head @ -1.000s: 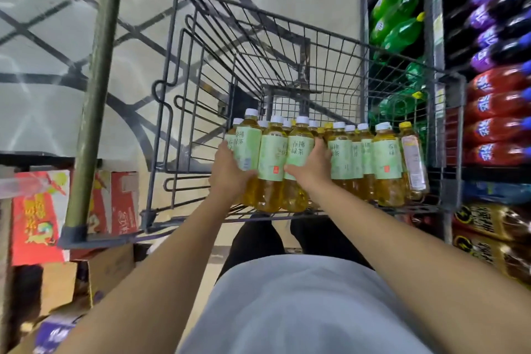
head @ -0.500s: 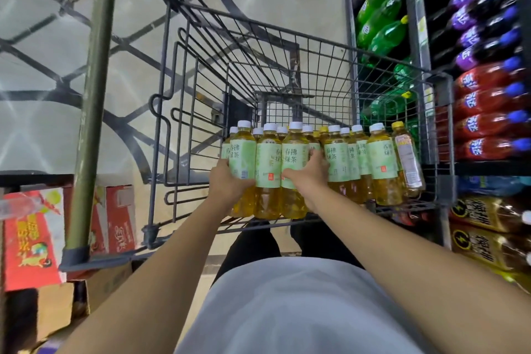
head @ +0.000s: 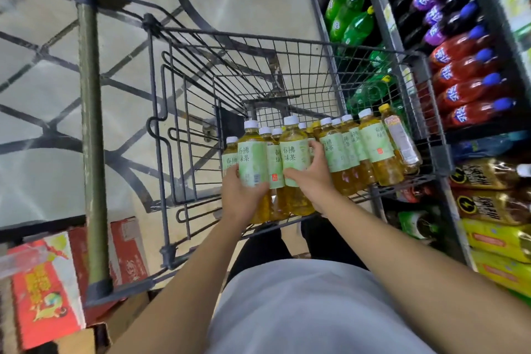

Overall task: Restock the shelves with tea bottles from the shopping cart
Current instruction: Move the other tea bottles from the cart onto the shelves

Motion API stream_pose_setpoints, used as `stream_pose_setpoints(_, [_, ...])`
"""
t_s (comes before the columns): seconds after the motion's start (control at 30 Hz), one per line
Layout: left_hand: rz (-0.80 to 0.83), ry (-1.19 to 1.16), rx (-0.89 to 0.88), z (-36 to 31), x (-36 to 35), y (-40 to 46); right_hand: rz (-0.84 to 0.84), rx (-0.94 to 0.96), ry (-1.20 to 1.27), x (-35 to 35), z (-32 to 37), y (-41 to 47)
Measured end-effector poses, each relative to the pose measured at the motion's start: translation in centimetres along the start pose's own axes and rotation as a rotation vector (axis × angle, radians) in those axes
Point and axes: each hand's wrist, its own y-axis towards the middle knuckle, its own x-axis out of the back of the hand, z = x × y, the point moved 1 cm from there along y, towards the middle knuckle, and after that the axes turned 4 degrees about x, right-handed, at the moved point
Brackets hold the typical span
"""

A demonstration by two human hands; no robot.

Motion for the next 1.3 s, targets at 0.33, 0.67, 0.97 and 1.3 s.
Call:
stream_pose_setpoints(0.33, [0.238,0.077,-0.276,-6.2,-3.9,-2.3,-0.291,0.044,0.307,7.2,-1.0,-5.5])
stream_pose_setpoints(0.67, [0.439,0.193,-0.490,-9.4,-11.7,-11.6,-0.776,0.047,0.582,17.7,-8.6,-15.9])
stream_pose_setpoints(0.97, [0.689,0.209,-0.737,-7.8,-19.4,-29.3,-1.112,0.171,0.775,27.0,-17.4,-33.3])
stream_pose_setpoints(1.3, [0.965,0.127,-1.046,-7.6,-24.7,-51.1,-1.331,0.428,0.677,37.3,-21.4,-54.5])
